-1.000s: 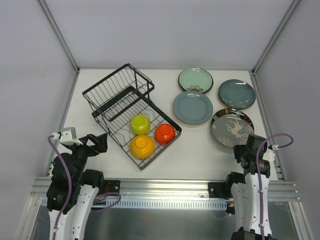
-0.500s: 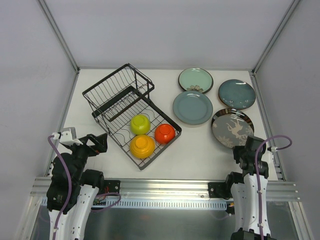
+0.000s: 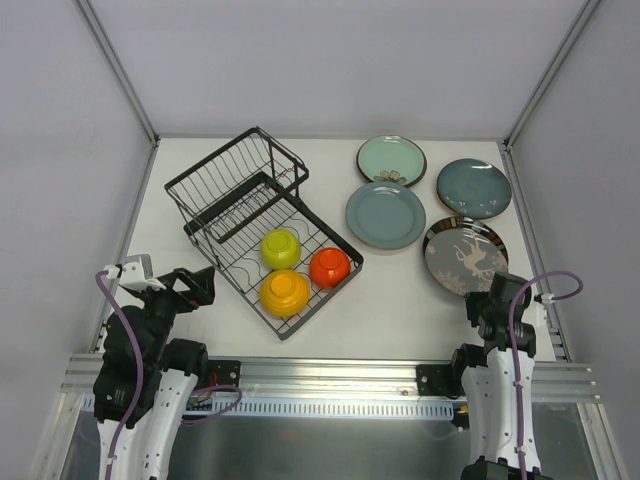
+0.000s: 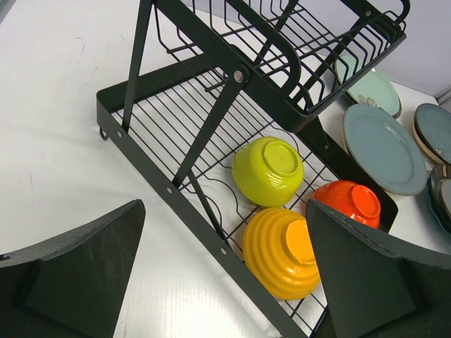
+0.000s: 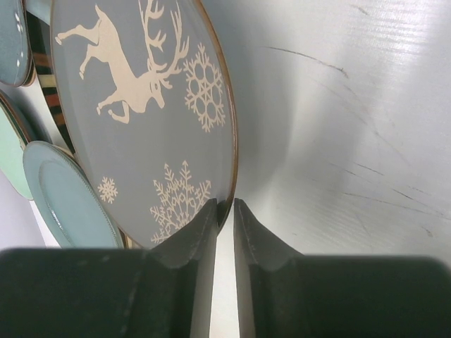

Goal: Load the plates into the dish rack
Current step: Grab a plate with the right arm

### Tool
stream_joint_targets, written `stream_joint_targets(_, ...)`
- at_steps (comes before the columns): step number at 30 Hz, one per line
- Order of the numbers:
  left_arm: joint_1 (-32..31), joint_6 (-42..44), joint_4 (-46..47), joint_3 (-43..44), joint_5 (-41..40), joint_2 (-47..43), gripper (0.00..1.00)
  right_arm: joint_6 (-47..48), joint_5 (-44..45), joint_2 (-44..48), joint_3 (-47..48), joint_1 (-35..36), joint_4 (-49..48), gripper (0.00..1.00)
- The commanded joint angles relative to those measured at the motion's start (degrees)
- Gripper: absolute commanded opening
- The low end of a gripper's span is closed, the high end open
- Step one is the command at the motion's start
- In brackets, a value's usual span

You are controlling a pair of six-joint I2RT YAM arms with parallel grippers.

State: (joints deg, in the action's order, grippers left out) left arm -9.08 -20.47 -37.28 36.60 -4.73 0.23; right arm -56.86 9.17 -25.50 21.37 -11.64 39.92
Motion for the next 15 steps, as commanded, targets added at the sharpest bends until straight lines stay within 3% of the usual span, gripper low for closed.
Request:
stream_joint_targets(1, -0.5, -1.2, 0.5, -0.3, -0.5, -9.7, 0.99, 0.5, 0.9, -0.2, -0.9, -0.2, 2.6, 0.18)
stream_joint_targets(8, -0.5, -1.1, 0.6, -0.3, -0.5, -9.6, 0.99, 0.4, 0.7, -0.9, -0.9, -0.2, 1.7, 0.23)
stream_joint_targets(15, -0.6, -1.1, 0.6, -0.2, -0.5, -9.7, 0.99, 0.7, 0.1, -1.3, -1.1, -0.2, -0.7, 0.39)
